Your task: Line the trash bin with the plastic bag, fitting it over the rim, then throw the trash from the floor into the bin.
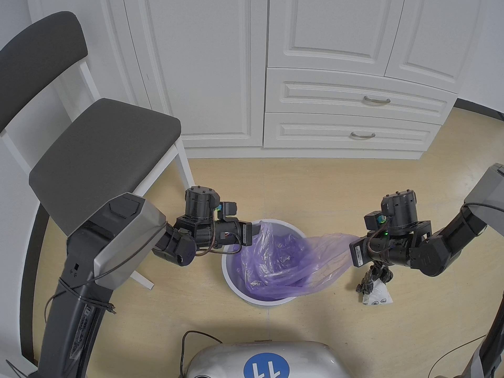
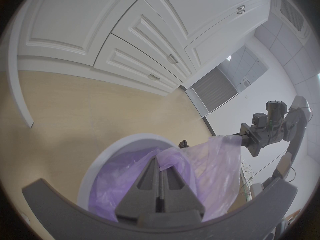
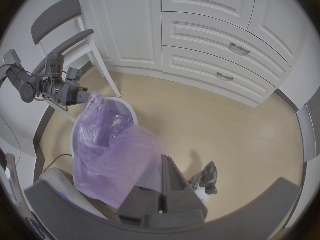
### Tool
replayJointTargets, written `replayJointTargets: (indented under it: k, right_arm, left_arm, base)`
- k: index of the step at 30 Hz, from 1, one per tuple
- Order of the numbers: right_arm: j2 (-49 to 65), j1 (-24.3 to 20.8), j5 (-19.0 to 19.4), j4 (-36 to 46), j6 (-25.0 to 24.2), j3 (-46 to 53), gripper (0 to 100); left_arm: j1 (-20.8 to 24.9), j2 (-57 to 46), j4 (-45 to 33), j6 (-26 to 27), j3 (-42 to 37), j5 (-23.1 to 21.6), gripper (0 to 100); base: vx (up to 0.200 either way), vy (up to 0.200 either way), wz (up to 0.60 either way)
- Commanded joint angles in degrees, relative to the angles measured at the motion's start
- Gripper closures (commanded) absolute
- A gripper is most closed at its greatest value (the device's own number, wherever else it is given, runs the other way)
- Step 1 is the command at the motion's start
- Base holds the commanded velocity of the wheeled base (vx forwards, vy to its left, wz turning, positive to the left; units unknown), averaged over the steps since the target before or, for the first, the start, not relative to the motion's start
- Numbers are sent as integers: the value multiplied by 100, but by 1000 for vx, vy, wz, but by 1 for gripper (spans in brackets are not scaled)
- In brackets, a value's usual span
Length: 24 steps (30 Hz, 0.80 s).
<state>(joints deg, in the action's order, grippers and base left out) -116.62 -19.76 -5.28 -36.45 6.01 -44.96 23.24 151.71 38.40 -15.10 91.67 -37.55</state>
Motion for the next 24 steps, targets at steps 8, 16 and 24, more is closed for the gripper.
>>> replayJointTargets:
  k: [8, 16, 24]
  right_arm:
    - [-1100, -511, 317, -1585, -1084, -338, 100]
    - [-1338, -573, 247, -1857, -1533, -698, 100]
    - [-1338, -450, -158, -1778, -1559, -1024, 100]
  left_arm:
    - [-153, -1706, -219, 25, -1916, 476, 100]
    - [14, -2163, -676, -63, -2584, 2797, 100]
    - [181, -2427, -658, -915, -3050, 3614, 100]
  base:
    - [0, 0, 0]
    - [0, 0, 0]
    - [0, 0, 0]
